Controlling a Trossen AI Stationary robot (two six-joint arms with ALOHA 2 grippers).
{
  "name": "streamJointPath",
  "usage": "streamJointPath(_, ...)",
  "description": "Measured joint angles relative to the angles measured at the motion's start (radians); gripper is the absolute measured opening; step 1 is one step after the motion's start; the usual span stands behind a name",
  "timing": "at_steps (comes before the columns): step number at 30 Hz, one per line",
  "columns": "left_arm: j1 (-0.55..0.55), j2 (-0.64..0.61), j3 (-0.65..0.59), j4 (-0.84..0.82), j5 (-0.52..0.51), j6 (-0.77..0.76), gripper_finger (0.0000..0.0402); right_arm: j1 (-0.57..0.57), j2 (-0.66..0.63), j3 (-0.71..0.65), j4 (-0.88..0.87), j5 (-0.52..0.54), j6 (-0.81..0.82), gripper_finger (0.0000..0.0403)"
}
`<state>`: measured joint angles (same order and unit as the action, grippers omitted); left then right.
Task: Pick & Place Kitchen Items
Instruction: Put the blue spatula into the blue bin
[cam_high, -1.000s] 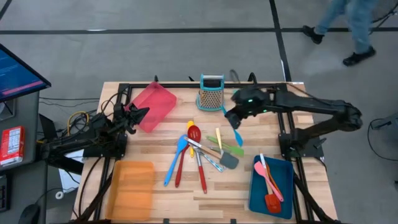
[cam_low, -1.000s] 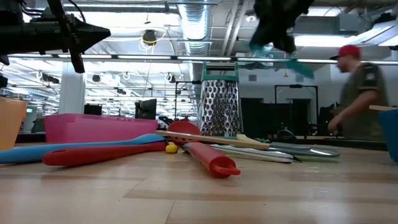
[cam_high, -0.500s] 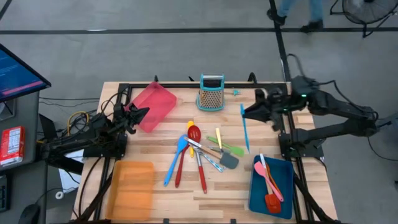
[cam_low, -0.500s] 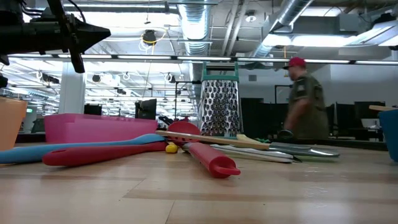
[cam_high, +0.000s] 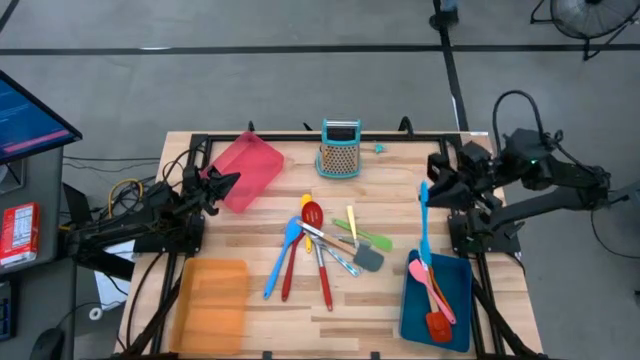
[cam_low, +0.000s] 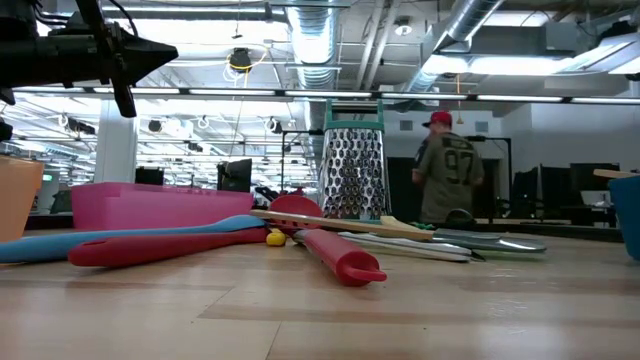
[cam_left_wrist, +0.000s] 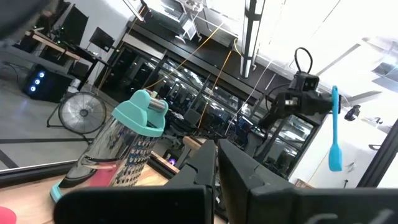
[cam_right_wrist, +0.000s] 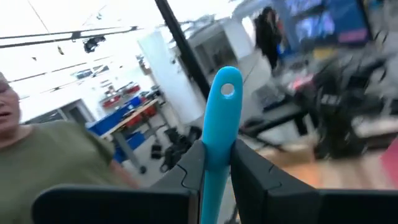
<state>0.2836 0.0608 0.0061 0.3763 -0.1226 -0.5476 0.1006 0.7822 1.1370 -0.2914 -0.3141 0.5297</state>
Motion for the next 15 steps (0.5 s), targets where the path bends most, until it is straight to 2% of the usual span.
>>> streamJointPath(3,0.000,0.000,0.000,0.000,0.000,0.000,0.0002,0.044,0.003,0.000,-0.123,0.011,0.085,0.0052)
streamJointPath(5,0.000,0.000,0.000,0.000,0.000,0.000,0.0002,0.084,0.011,0.000,-0.236,0.060,0.153,0.0052)
streamJointPath(9,0.000,0.000,0.000,0.000,0.000,0.000,0.0002,0.177,0.019,0.000,-0.480,0.209,0.305,0.0052)
streamJointPath(15,0.000,0.000,0.000,0.000,0.000,0.000,0.0002,0.316,0.025,0.000,-0.785,0.478,0.614,0.0052)
